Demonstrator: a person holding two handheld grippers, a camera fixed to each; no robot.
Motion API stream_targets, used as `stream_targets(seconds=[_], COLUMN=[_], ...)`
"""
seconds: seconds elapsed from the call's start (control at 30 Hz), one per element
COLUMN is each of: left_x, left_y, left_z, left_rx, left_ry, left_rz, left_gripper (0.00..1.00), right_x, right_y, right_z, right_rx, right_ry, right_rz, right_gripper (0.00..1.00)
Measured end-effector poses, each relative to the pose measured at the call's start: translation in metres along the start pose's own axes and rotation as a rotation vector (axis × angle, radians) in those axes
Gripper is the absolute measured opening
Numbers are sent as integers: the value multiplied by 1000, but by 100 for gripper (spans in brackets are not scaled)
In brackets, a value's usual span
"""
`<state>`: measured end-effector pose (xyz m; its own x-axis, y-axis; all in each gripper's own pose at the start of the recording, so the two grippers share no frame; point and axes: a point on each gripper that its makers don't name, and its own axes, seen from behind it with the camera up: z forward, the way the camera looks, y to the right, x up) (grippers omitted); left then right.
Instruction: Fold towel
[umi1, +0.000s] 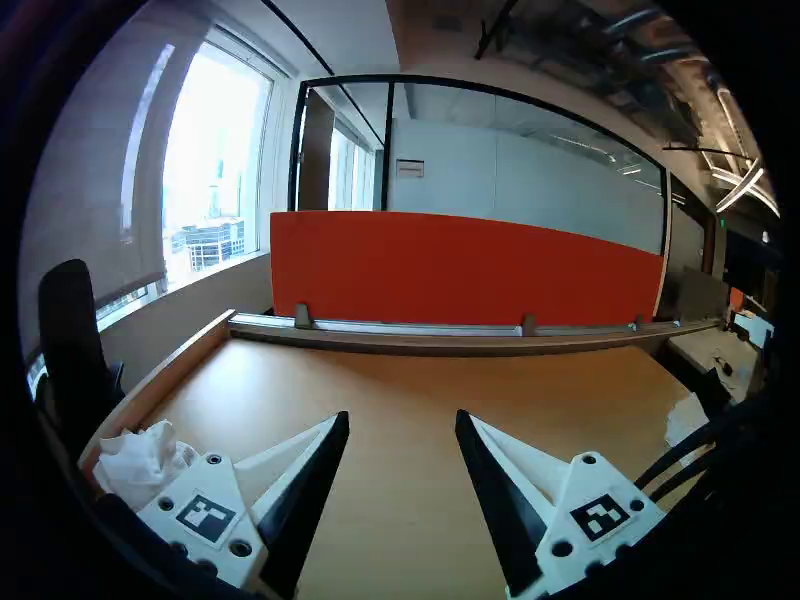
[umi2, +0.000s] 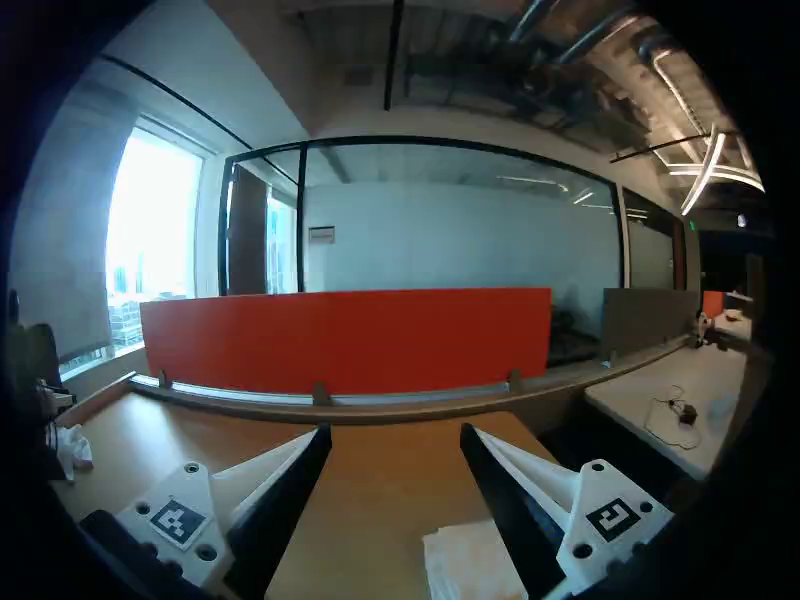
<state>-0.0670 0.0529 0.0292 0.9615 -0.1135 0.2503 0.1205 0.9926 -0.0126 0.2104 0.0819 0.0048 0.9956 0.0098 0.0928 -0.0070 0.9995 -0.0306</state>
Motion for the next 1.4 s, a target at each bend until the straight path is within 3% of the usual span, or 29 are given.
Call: stream_targets(seconds=[0.3,0.7,1.1,1.4], left_x=[19,31,27,5], left_y=[4,9,11,9], left_z=[-4,-10,-26,-34], left_rx=[-13,-20,-28,-7], left_ry=[52,102,148,192], left_rz=[-4,39,72,81], left_gripper=[78,78,78,78], right_x=[12,21,35,33], right_y=[-38,-60,-78,-94], right_z=[0,-3,-10,-16], right_rx=[35,30,42,63], right_ry=[41,54,67,78], right_rz=[21,7,46,57], right_gripper=[100,100,100,100])
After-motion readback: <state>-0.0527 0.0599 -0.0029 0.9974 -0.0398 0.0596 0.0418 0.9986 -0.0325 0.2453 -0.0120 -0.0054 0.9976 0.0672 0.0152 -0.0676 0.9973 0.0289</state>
